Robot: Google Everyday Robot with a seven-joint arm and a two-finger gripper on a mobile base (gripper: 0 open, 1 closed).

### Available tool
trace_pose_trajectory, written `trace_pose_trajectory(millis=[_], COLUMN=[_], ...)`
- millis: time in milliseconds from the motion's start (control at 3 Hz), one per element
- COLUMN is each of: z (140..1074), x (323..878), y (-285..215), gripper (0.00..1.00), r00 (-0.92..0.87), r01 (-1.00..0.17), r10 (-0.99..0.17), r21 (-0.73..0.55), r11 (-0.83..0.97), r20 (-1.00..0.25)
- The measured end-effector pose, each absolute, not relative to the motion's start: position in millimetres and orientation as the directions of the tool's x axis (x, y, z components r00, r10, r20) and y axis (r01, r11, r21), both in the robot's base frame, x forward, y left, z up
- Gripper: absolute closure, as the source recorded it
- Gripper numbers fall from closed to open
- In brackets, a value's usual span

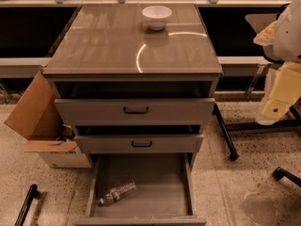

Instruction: Pick water bottle from bottom drawer and place on counter

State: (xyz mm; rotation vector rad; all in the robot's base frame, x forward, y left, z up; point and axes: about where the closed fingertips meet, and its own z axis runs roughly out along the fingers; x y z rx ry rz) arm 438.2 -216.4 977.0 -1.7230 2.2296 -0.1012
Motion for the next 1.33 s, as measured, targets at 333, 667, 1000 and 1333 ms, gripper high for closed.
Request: trace_pose_trajectory(millis=[333,667,1000,1333], z=[976.9,940.2,940.2,935.3], x=[438.2,440.7,440.7,442.5], y=[-216.4,-198.1,-198.1,-199.0], gripper=[0.0,0.0,0.0,0.0], r00=[-0.221,-0.216,-0.216,-0.214], r01=[-0.93,-0.935,-0.935,-0.933], r10=[-0.953,-0.942,-0.942,-0.934], r21=[-0.249,-0.222,-0.222,-0.222], r11=[0.27,0.275,0.276,0.282], r20=[-0.208,-0.257,-0.258,-0.286])
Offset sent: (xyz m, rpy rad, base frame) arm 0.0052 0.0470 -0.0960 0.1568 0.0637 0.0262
